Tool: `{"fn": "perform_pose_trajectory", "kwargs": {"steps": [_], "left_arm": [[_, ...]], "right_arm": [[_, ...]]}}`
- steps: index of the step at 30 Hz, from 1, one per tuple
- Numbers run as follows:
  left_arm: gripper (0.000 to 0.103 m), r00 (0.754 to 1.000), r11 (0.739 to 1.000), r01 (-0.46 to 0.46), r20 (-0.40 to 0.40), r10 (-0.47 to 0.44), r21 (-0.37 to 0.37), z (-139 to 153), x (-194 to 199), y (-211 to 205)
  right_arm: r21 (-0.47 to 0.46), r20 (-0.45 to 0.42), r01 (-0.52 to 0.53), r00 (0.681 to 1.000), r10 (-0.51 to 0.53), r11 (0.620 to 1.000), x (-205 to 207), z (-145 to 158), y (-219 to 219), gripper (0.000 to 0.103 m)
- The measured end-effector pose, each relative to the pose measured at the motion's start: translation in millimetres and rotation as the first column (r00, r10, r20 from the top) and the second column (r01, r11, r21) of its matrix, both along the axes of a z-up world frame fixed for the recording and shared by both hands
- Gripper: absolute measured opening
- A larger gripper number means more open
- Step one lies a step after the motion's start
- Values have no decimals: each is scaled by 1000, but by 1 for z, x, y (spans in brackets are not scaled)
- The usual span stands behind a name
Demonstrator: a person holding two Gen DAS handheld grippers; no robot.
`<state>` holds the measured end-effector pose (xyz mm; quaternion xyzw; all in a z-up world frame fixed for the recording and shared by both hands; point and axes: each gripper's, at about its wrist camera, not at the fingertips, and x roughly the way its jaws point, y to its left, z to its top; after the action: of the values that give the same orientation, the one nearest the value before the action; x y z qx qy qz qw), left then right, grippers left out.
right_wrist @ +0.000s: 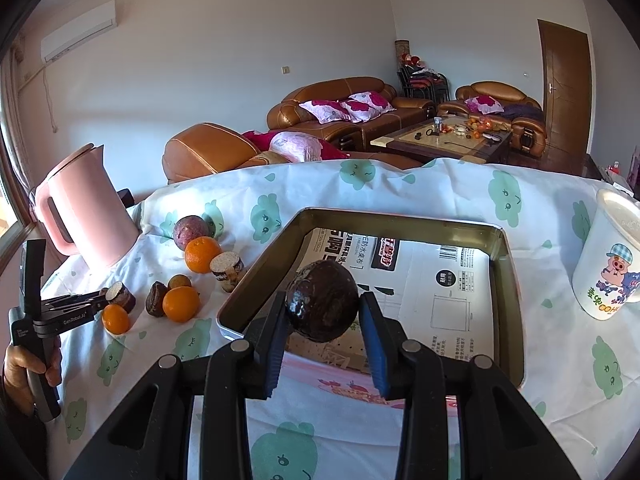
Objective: Organize fruits
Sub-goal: 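Put brown fruit in pink tin with right tool while left adds yellow fruit, then open both tools and lift them out of the pink tin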
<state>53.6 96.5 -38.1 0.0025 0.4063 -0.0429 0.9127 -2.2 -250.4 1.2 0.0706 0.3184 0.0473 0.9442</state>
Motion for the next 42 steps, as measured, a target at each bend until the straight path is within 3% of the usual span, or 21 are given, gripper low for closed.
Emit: {"fn": "perform_pose_trajectory", "kwargs": {"steps": [2,6,11,16,21,30,36,37,39,41,42], "left_arm": [[28,997,1000,-4,75,4,-2,11,-10,-2],[28,984,996,40,178,-26,-75,38,-25,-20],[28,956,979,190,242,-166,-78,65,-34,-89],[28,926,942,332,207,-315,-52,64,-28,-181],[28,905,914,406,148,-400,-14,48,-21,-249],[28,919,922,387,74,-388,27,26,-3,-278],[31,930,932,360,62,-361,35,18,-2,-278],[35,932,934,354,66,-356,43,18,-4,-278],[51,928,932,358,88,-363,63,20,-8,-279],[75,921,927,368,111,-374,70,23,-14,-281],[79,919,928,364,128,-372,80,25,-19,-281]], "right_arm": [[9,10,9,1000,-9,1000,-1,3,-5,37],[5,40,55,998,-55,998,-3,11,-22,37],[38,1,88,996,-88,995,3,5,-45,37],[24,-68,106,992,-104,994,11,-7,-50,37],[36,-64,108,992,-106,994,9,-6,-62,37],[139,-131,67,990,-49,988,17,-20,-78,38],[83,-131,53,991,-41,995,18,-21,-67,38],[89,-129,54,991,-42,995,18,-21,-68,39],[103,-117,59,992,-47,993,16,-19,-70,49],[116,-93,59,994,-49,992,14,-16,-71,59],[113,-79,60,996,-52,992,12,-13,-71,61]]}}
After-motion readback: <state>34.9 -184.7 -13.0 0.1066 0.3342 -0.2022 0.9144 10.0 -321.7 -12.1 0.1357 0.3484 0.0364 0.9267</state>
